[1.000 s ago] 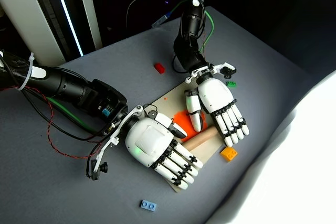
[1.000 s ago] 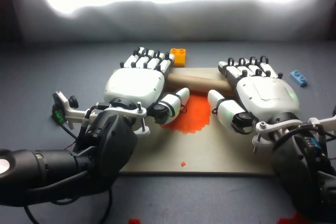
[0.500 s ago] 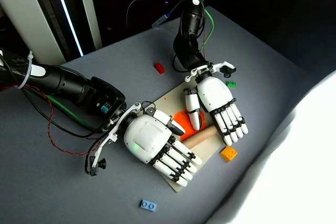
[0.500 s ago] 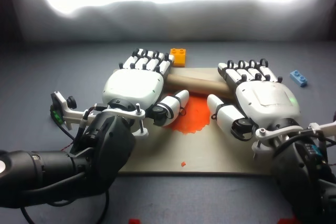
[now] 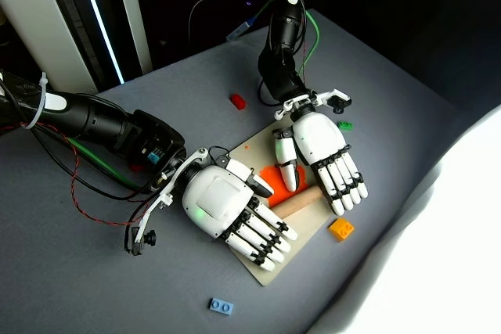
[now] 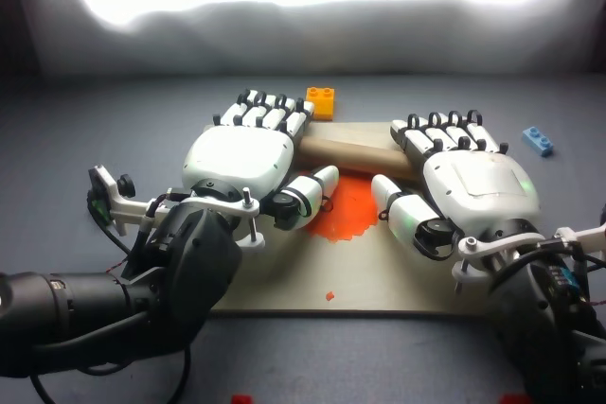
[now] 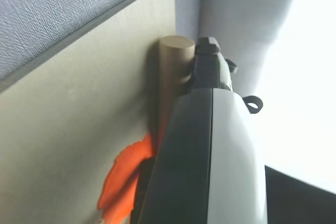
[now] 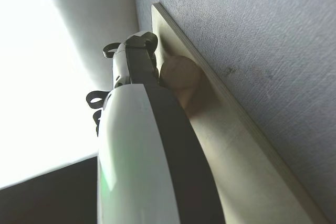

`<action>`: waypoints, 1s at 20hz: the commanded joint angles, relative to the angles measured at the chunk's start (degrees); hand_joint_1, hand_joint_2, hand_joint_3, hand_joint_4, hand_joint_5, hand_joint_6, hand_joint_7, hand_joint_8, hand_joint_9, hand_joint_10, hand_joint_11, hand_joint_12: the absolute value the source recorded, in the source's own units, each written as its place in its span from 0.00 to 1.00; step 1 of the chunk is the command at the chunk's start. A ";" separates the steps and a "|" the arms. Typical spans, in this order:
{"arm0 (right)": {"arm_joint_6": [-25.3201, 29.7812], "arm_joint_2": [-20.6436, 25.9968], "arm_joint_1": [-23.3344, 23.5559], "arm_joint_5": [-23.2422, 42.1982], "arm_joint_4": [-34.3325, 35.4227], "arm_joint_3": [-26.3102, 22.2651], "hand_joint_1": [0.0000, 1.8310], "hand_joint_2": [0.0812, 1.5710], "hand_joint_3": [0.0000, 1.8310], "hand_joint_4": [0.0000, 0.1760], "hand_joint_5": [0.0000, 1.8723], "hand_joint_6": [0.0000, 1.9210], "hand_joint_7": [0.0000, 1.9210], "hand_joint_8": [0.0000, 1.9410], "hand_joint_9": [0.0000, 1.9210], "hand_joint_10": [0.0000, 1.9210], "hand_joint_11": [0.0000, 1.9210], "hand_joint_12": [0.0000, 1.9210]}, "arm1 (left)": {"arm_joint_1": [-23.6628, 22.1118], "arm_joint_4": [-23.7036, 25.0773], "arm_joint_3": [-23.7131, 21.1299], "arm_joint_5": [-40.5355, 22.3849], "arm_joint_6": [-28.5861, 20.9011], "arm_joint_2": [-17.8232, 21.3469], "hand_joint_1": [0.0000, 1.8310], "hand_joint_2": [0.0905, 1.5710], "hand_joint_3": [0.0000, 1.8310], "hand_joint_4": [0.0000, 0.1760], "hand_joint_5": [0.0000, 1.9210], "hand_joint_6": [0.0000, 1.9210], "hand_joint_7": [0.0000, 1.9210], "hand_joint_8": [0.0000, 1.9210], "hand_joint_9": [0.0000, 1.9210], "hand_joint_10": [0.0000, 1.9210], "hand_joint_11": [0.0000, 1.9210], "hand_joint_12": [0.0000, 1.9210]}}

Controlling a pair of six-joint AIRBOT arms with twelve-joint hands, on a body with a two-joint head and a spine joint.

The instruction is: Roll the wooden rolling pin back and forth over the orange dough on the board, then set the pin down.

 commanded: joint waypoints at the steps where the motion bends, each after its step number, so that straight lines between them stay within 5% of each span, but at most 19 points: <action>1: -0.12 0.12 -0.40 4.24 -2.53 -0.30 0.00 0.99 0.00 0.00 0.14 0.00 0.13 0.00 0.08 0.00 0.00 0.19 | 0.40 1.60 -0.20 -3.19 0.41 0.50 0.00 0.94 0.01 0.00 0.05 0.00 0.04 0.00 0.02 0.00 0.00 0.00; 9: -0.85 0.10 -0.73 4.64 -1.43 -1.36 0.00 0.98 0.00 0.00 0.13 0.00 0.12 0.00 0.08 0.00 0.00 0.14 | 2.11 1.66 -2.47 -5.79 -0.63 1.31 0.00 0.94 0.01 0.00 0.05 0.00 0.05 0.00 0.02 0.00 0.00 0.00; 11: -1.09 0.08 -0.84 4.99 -1.43 -1.73 0.00 0.97 0.00 0.00 0.14 0.01 0.14 0.00 0.10 0.01 0.00 0.26 | 2.54 1.68 -2.88 -6.32 -0.78 1.47 0.00 0.94 0.00 0.00 0.05 0.00 0.05 0.00 0.02 0.00 0.00 0.00; 20: -1.69 0.00 -1.54 6.17 -1.43 -3.64 0.00 0.96 0.00 0.00 0.13 0.00 0.14 0.00 0.10 0.01 0.00 0.29 | 3.95 1.60 -4.59 -6.36 -0.42 2.30 0.00 0.92 0.00 0.00 0.05 0.00 0.06 0.00 0.03 0.00 0.00 0.00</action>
